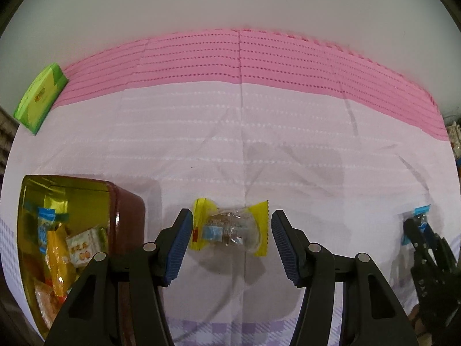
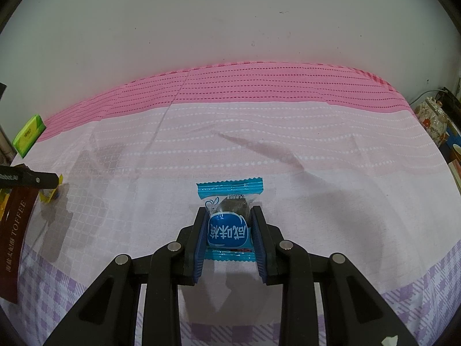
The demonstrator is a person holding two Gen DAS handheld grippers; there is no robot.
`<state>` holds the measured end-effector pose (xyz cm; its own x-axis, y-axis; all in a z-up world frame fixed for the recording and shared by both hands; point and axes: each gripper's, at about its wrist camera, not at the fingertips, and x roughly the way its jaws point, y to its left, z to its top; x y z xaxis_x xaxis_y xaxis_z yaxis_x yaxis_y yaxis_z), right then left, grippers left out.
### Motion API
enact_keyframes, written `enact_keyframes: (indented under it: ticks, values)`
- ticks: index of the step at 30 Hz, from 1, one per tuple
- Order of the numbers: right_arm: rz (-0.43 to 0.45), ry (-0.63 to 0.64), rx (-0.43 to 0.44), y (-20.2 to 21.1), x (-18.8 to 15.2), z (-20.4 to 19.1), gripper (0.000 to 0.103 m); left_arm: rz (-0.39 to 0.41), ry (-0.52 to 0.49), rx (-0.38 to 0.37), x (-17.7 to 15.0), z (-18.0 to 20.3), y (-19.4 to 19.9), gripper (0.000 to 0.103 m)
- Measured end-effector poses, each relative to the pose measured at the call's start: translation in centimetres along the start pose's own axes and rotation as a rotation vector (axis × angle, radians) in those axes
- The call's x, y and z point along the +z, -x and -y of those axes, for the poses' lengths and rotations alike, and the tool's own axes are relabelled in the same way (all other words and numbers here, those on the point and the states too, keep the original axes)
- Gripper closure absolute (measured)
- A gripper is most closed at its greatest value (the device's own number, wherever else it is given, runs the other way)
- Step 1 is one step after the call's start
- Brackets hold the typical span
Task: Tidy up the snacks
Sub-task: 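Grasp the yellow-wrapped pastry with the left tool while the right tool holds the blue candy, then carry the yellow-wrapped pastry into the tin and open the left tool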
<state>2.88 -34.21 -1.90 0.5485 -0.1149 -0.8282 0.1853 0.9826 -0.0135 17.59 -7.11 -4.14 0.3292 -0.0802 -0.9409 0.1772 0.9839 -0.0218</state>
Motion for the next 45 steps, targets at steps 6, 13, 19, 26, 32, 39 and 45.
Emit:
enact_keyframes:
  ticks: [6, 13, 19, 26, 32, 39, 45]
  values:
    - [0.0, 0.0, 0.001, 0.0, 0.0, 0.0, 0.076, 0.006, -0.023, 0.016, 0.1, 0.4, -1.4, 0.046]
    - [0.0, 0.001, 0.001, -0.1, 0.1, 0.1, 0.076, 0.039, -0.054, 0.017, -0.9, 0.6, -1.5, 0.064]
    - [0.0, 0.002, 0.0, -0.2, 0.1, 0.1, 0.076, 0.05, -0.077, 0.01, -2.7, 0.7, -0.8, 0.066]
    - [0.0, 0.004, -0.002, -0.2, 0.1, 0.0, 0.076, 0.055, -0.099, -0.015, -5.2, 1.3, 1.1, 0.067]
    - [0.0, 0.01, -0.008, -0.3, 0.0, -0.3, 0.076, 0.076, -0.108, -0.034, -6.8, 1.8, 3.3, 0.067]
    - [-0.002, 0.023, -0.023, -0.3, 0.1, -0.7, 0.076, 0.089, -0.095, -0.049, -7.9, 1.2, 5.5, 0.067]
    - [-0.003, 0.03, -0.039, -0.3, 0.0, -1.3, 0.076, 0.118, -0.071, -0.056, -8.1, -0.1, 7.8, 0.067]
